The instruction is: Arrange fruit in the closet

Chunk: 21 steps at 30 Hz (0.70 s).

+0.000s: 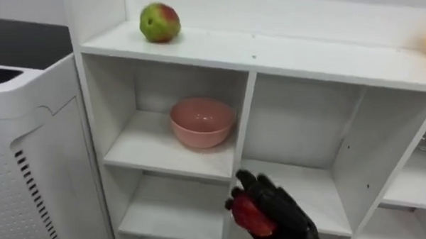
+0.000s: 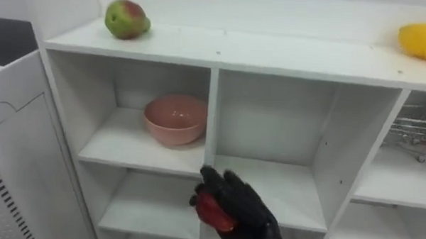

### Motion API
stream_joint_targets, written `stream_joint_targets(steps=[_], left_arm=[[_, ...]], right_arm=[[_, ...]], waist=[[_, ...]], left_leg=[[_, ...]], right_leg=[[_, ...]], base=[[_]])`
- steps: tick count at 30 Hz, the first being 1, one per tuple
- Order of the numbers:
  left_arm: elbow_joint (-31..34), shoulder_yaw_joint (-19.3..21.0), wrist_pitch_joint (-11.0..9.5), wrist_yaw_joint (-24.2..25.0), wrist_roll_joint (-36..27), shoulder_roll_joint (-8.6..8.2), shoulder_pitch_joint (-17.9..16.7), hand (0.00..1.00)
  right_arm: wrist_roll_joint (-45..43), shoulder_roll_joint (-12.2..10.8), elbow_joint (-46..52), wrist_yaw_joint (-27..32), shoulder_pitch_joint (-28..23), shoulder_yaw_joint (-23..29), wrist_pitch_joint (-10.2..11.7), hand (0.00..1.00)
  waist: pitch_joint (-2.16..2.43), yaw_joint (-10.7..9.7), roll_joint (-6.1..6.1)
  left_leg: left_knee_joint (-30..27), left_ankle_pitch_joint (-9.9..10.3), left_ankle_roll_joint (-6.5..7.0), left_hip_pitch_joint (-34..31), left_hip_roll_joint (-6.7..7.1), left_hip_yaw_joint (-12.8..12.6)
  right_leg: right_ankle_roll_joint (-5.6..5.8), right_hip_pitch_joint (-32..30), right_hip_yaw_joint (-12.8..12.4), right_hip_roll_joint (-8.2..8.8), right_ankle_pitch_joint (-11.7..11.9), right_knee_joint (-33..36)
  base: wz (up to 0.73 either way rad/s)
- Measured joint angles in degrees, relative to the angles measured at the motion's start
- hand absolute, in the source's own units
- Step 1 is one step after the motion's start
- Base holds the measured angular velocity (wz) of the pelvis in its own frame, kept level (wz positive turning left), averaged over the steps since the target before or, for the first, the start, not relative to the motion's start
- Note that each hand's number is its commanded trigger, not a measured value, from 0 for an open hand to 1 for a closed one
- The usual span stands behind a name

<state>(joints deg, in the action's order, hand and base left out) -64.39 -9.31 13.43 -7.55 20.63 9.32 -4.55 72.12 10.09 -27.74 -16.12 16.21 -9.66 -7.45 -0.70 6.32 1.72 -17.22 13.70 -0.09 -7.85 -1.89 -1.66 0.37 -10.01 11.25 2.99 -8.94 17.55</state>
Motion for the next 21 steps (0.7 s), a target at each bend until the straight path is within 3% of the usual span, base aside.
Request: stream_joint_targets(steps=[5,6,7,8,10,13,21], left_arm=[[-1.2,-0.54,0.03,-0.43,-2.34,-1.7,0.53,0.0],[-1.21,-0.94,0.06,-0.31,-3.06,-1.71,0.58,0.0],[-1.04,-1.8,0.08,-0.27,-3.93,-1.75,0.81,0.0],[-0.88,-2.94,0.08,-0.39,-4.58,-1.74,1.16,0.0],[-0.99,-4.8,0.12,-0.63,-5.44,-1.72,1.61,0.0],[-0.96,-6.87,0.13,-0.5,-5.59,-1.93,2.6,0.0],[0.29,-8.34,-0.54,-0.5,-16.03,-1.66,3.73,0.0]], right_arm=[[3.9,-1.65,-12.45,4.2,1.46,4.47,0.64,1.0],[4.62,-1.64,-13.79,4.57,2.23,4.73,0.66,1.0],[5.69,-1.54,-17.0,5.41,4.37,5.09,1.12,1.0],[7.07,-1.58,-20.1,6.12,6.31,5.64,1.85,1.0],[9.48,-1.8,-23.51,7.41,8.35,6.59,2.2,1.0],[11.0,-1.49,-27.06,8.47,12.39,8.36,2.55,1.0],[15.94,1.06,-30.49,9.77,20.68,9.43,2.64,1.0]], waist=[[-0.13,0.38,0.72],[-0.3,0.3,0.79],[-1.03,0.2,0.98],[-1.37,0.32,1.17],[-1.45,0.57,1.05],[-1.64,1.08,0.63],[-1.78,3.28,0.4]], left_leg=[[-3.3,-0.53,0.54,-7.25,1.53,-0.58],[-4.02,-0.54,0.56,-8.32,1.65,-0.59],[-5.31,-0.56,0.64,-10.26,1.79,-0.61],[-6.2,-0.56,0.7,-12.47,1.81,-0.57],[-7.17,-0.7,0.75,-15.63,1.99,-0.44],[-9.24,-1.45,0.79,-21.11,3.08,-0.18],[-13.79,-1.49,0.66,-31.17,3.76,-1.01]], right_leg=[[-0.37,-9.14,-0.41,2.37,-1.37,6.49],[-0.45,-10.09,-0.41,2.55,-1.42,6.95],[-0.56,-11.67,-0.35,2.84,-1.53,7.78],[-0.6,-13.56,-0.35,2.96,-1.57,8.57],[-0.62,-16.69,-0.46,3.27,-1.99,9.75],[-1.17,-23.12,-0.23,5.03,-2.66,14.1],[-2.21,-34.35,-1.01,6.6,-3.61,20.05]], base=[[-0.01],[0.03],[0.09],[0.12],[0.19],[0.16],[0.04]])
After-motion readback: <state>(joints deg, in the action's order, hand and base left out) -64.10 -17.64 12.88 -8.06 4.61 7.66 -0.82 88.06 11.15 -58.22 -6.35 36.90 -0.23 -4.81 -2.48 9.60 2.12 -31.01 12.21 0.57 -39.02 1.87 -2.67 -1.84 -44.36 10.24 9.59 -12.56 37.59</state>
